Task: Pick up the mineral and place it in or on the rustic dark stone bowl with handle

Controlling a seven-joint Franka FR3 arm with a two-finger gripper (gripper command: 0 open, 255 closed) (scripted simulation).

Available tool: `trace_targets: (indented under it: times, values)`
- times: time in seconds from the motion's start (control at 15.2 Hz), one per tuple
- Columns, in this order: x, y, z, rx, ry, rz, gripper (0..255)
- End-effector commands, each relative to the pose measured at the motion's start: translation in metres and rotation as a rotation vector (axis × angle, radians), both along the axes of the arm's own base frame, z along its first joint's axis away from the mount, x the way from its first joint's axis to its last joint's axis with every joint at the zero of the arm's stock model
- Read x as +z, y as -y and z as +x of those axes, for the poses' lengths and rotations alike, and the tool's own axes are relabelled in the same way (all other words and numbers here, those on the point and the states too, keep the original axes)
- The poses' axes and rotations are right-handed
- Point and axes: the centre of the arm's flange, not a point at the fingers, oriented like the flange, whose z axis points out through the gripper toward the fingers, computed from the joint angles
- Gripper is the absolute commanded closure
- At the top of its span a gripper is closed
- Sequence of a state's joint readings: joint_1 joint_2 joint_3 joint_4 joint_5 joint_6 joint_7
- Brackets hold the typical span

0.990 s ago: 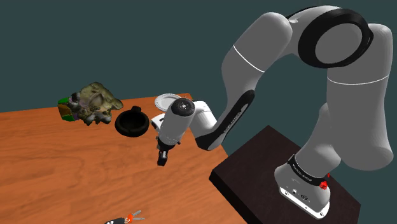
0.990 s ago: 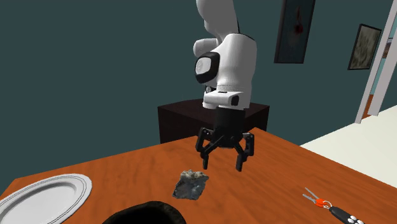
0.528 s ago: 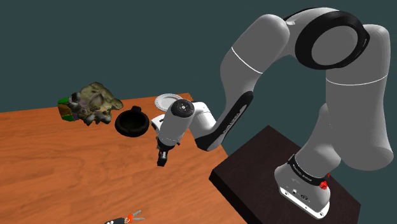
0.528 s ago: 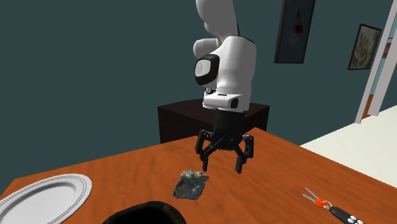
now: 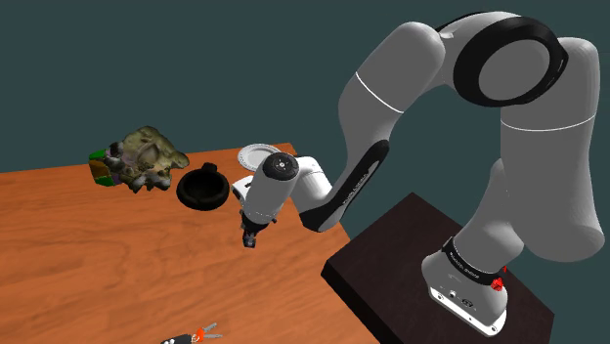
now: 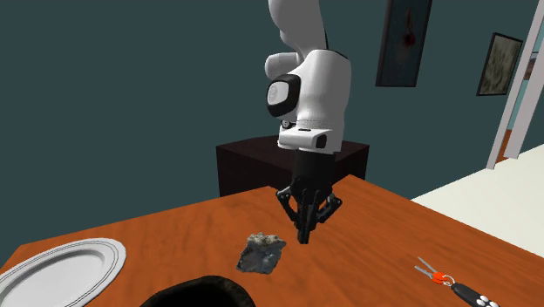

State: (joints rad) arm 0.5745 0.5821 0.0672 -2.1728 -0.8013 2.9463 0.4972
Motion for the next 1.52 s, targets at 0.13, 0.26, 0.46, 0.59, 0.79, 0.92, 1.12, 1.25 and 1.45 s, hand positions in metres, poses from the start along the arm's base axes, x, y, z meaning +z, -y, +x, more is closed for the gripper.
trace_targets:
  times: [0.13, 0.26, 0.46, 0.59, 0.79, 0.92, 1.12, 1.25, 1.45]
  values:
    - [0.000, 0.000, 0.000, 0.000, 0.000, 0.000, 255]
    - [0.006, 0.006, 0.010, -0.097, -0.008, 0.021, 0]
    - [0.024, 0.029, 0.036, -0.386, -0.031, 0.086, 0]
    - [0.032, 0.042, 0.046, -0.516, -0.041, 0.114, 0]
    - [0.016, 0.041, 0.050, -0.516, -0.041, 0.114, 0]
    - [0.006, 0.041, 0.052, -0.516, -0.041, 0.114, 0]
    - [-0.007, 0.040, 0.056, -0.516, -0.041, 0.114, 0]
    - [-0.007, 0.040, 0.056, -0.516, -0.041, 0.114, 0]
    - [-0.007, 0.040, 0.056, -0.516, -0.041, 0.114, 0]
